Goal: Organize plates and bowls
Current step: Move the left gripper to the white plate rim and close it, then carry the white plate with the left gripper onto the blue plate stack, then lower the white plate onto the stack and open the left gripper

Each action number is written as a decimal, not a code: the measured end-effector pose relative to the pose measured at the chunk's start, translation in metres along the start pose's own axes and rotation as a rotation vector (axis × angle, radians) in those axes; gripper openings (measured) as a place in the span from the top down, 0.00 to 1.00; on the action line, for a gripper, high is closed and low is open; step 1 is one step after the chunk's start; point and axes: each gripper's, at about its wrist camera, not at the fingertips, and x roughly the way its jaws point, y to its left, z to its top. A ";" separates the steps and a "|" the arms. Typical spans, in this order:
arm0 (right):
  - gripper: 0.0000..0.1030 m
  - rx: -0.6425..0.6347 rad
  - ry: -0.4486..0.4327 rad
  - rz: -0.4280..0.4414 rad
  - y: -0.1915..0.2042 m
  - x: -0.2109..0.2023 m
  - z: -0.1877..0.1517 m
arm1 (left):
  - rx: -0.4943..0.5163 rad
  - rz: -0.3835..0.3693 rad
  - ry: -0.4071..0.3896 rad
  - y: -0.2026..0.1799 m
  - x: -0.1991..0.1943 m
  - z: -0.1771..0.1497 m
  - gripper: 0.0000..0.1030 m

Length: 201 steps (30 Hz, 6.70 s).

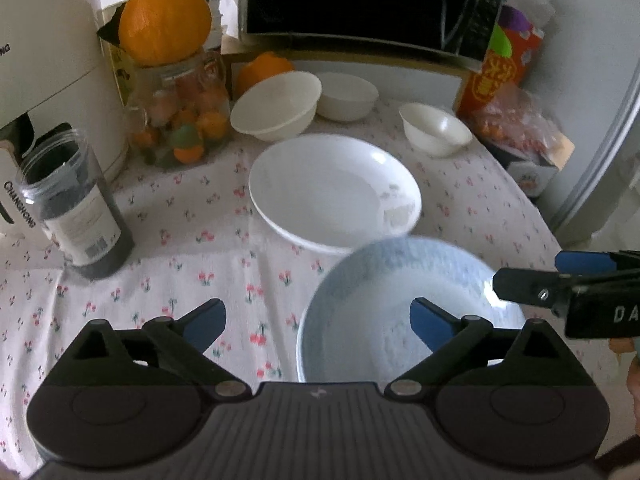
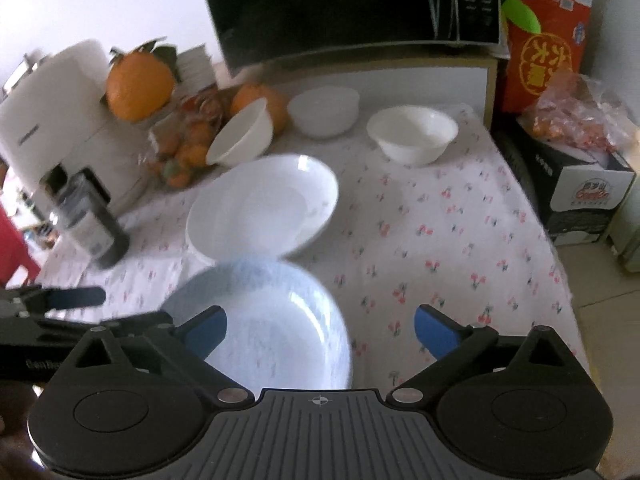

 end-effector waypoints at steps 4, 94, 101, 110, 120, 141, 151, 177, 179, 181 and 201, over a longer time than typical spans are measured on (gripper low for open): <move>0.02 0.030 -0.008 0.010 0.003 0.010 0.024 | -0.040 0.001 -0.002 0.005 0.011 0.013 0.03; 0.78 0.336 -0.005 0.208 -0.022 0.043 0.025 | -0.427 -0.073 -0.054 0.034 0.017 0.010 0.88; 0.78 0.323 0.024 0.223 -0.022 0.028 0.011 | -0.389 -0.083 -0.052 0.028 0.003 -0.001 0.88; 0.78 0.302 0.064 0.241 -0.026 0.017 -0.005 | -0.337 -0.103 -0.026 0.023 -0.008 -0.018 0.86; 0.78 0.238 0.111 0.229 -0.019 0.014 -0.025 | -0.251 -0.092 -0.019 0.017 -0.017 -0.029 0.86; 0.77 0.110 0.111 0.175 -0.010 0.009 -0.037 | -0.091 -0.052 -0.003 0.000 -0.022 -0.044 0.86; 0.76 0.118 0.173 0.169 -0.013 0.008 -0.041 | 0.001 0.003 0.020 -0.012 -0.025 -0.047 0.85; 0.74 0.023 0.230 0.184 -0.003 -0.002 -0.039 | 0.016 -0.034 0.097 -0.008 -0.026 -0.048 0.85; 0.73 0.022 0.238 0.187 -0.004 -0.002 -0.038 | 0.007 -0.042 0.102 -0.007 -0.026 -0.048 0.85; 0.73 0.026 0.246 0.197 -0.005 -0.002 -0.036 | 0.000 -0.049 0.106 -0.006 -0.026 -0.049 0.85; 0.59 0.081 0.282 0.265 -0.023 -0.012 -0.031 | -0.006 -0.070 0.124 -0.005 -0.027 -0.049 0.83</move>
